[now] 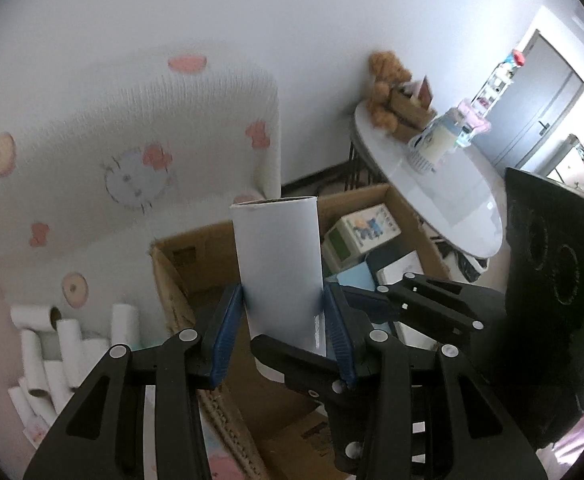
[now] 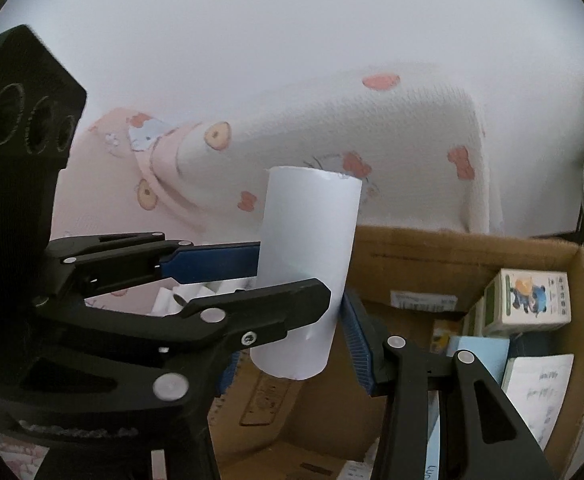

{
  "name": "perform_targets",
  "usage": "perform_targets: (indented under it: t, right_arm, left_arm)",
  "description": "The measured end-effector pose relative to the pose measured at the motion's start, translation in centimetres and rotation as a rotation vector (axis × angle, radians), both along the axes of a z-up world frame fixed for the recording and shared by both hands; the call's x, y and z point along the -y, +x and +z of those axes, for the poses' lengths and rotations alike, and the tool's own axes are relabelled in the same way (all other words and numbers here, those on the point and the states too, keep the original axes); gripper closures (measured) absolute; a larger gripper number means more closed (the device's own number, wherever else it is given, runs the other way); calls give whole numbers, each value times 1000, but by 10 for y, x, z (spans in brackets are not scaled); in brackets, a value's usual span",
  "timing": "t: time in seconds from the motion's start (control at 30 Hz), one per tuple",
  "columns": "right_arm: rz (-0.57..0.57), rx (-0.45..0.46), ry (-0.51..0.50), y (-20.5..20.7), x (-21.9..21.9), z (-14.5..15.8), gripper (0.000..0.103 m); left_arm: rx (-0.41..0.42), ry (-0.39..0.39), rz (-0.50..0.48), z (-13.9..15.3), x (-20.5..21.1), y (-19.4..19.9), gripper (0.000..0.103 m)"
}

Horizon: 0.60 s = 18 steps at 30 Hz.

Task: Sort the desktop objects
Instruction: 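Carry the white tube to the cardboard box with both grippers clamping it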

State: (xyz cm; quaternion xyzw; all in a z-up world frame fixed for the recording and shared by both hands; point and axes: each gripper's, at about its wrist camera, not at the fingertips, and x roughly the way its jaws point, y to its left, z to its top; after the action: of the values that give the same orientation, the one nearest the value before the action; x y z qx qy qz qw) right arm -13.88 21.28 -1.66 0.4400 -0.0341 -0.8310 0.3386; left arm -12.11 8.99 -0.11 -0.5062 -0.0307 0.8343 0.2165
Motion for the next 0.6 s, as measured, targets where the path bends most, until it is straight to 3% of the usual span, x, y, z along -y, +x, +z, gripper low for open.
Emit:
perform_targets:
  t: [0.33,0.6]
  right_arm:
    - [15,182,-5,-21,-12,-50,59]
    - [48,220,20,-32,5,-64,59]
  left_arm:
    - [169,-35,36,-51,-9,-21,58]
    - [212,-82,71,-61,-2,-30,58]
